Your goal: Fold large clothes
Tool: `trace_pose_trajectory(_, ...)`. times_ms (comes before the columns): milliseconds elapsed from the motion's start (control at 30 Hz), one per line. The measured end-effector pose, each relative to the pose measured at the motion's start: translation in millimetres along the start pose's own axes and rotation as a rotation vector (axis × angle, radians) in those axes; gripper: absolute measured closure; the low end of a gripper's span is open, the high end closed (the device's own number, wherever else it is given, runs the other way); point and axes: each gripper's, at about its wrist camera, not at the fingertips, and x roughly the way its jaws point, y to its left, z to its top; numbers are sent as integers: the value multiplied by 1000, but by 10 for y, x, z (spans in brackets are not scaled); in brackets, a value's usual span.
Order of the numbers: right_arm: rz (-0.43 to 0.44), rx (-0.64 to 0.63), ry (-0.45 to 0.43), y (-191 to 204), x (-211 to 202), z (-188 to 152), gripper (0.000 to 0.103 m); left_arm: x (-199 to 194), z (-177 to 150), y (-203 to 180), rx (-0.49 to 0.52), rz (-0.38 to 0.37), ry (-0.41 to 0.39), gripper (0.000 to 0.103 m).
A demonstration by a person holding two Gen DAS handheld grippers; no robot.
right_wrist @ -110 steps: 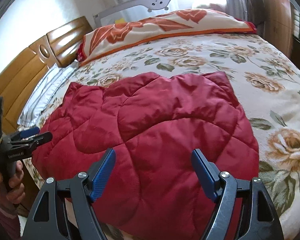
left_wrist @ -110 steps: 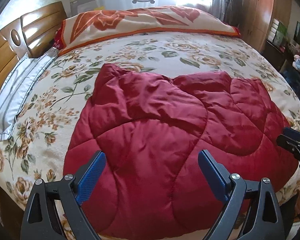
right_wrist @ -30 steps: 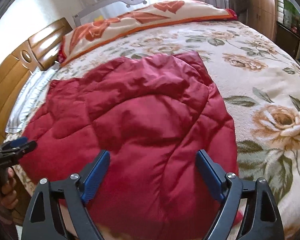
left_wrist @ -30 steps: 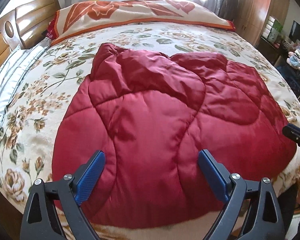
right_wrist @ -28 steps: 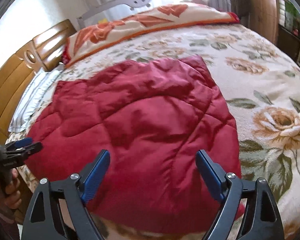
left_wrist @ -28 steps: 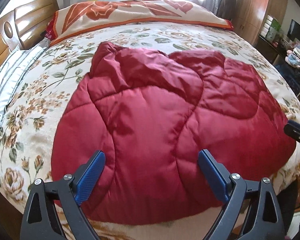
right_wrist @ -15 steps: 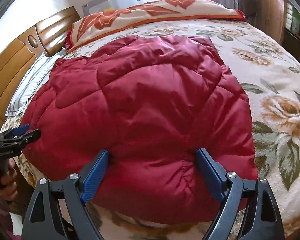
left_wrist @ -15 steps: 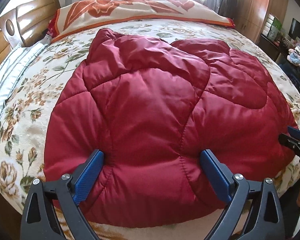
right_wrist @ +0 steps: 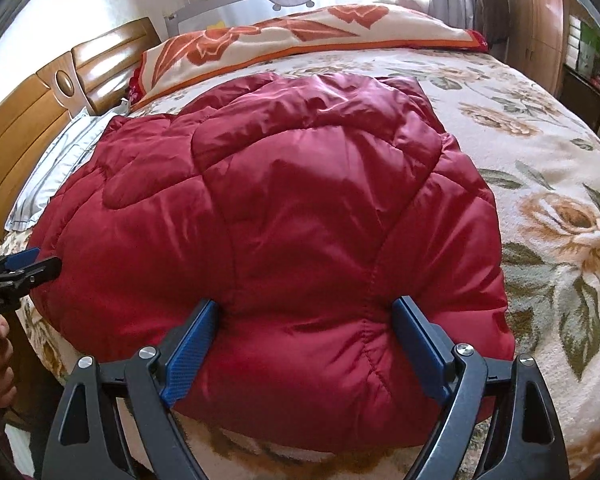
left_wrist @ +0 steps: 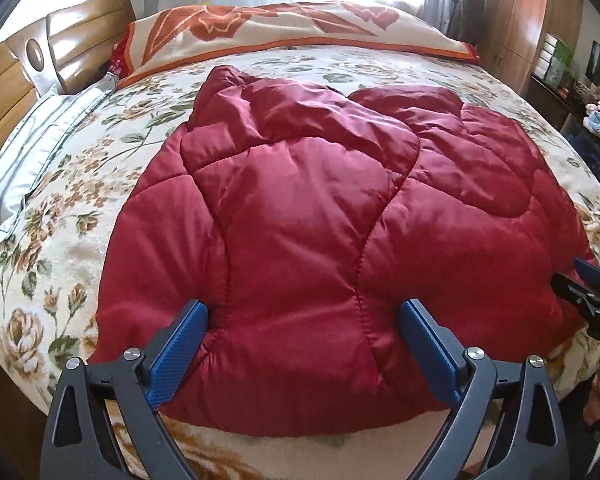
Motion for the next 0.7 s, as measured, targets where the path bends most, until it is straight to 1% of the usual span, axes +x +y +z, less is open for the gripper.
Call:
trace_pose_trajectory(133, -2, 11, -12, -11, -56, 29, 15, 13, 12, -17, 10, 12, 8, 5)
trace_pose_trajectory(200, -11, 7, -22, 41, -183, 87, 15, 9, 21, -8, 7, 6, 12, 5)
trace_pose_trajectory(267, 10, -2, -59, 102, -308, 157, 16, 3, 22, -6, 9, 8, 12, 5)
trace_pose_trajectory(333, 23, -18, -70, 162, -360, 239, 15, -1, 27, -4, 8, 11, 16, 5)
trace_pose_trajectory(400, 26, -31, -52, 199, -293, 307, 14, 0, 41, 4, 8, 9, 22, 5)
trace_pose_trajectory(467, 22, -29, -6, 190, -136, 327, 14, -21, 70, 19, -1, 3, 20, 5)
trace_pose_trajectory(500, 27, -25, 13, 170, -56, 322, 12, -39, 87, 20, -6, 1, 14, 6)
trace_pose_trajectory(600, 17, -28, 10, 134, 63, 282, 6, -84, 189, 17, -19, -2, -4, 7)
trace_pose_trajectory(700, 17, -20, 8, 107, 98, 271, 5, -27, 269, -11, -21, 5, 0, 6)
